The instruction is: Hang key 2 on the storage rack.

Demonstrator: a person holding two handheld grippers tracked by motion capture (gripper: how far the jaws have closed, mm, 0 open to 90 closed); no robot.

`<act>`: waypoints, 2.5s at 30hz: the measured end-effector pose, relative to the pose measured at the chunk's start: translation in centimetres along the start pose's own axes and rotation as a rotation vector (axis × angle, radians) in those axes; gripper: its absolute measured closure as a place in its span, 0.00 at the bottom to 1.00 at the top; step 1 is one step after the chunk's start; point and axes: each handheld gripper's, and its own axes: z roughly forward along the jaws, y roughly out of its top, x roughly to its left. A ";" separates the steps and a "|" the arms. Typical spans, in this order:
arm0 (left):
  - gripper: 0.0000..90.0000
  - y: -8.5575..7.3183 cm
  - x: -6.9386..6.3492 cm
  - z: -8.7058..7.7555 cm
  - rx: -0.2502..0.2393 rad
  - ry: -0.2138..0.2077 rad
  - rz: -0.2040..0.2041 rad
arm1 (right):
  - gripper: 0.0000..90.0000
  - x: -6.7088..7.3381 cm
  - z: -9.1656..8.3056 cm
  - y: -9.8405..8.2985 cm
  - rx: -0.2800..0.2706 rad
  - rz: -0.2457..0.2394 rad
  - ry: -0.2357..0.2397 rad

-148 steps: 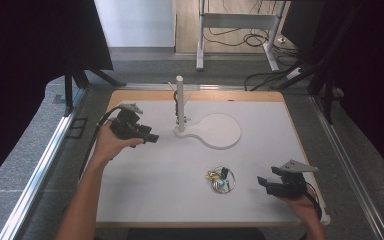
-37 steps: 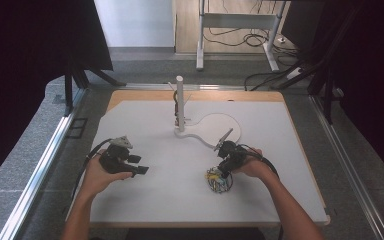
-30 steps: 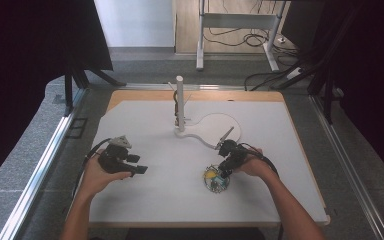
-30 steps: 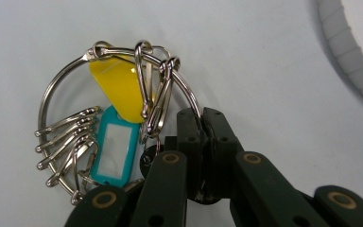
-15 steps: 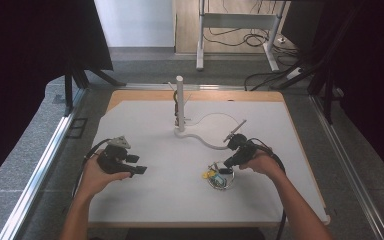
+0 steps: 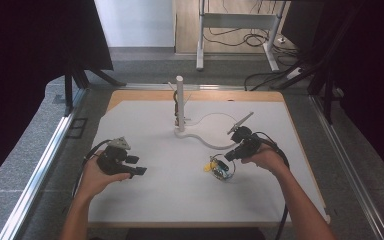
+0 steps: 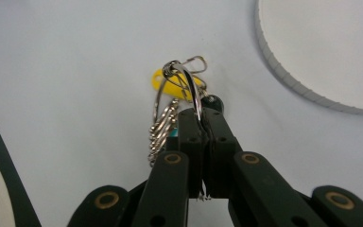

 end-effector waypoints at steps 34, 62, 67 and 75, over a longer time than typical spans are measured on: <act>0.47 -0.6 0.4 -0.2 0.006 -0.005 -0.025 | 0.98 0.7 -3.3 1.9 -0.074 -0.020 -0.035; 0.46 -0.8 0.5 -0.2 0.011 -0.015 -0.027 | 0.98 1.7 -7.3 5.1 -0.174 -0.058 -0.080; 0.46 -0.8 0.4 -0.2 0.011 -0.014 -0.027 | 0.98 1.8 -7.6 5.6 -0.182 -0.065 -0.085; 0.46 -0.8 0.4 -0.3 0.009 -0.016 -0.024 | 0.98 1.5 -7.7 6.1 -0.193 -0.060 -0.076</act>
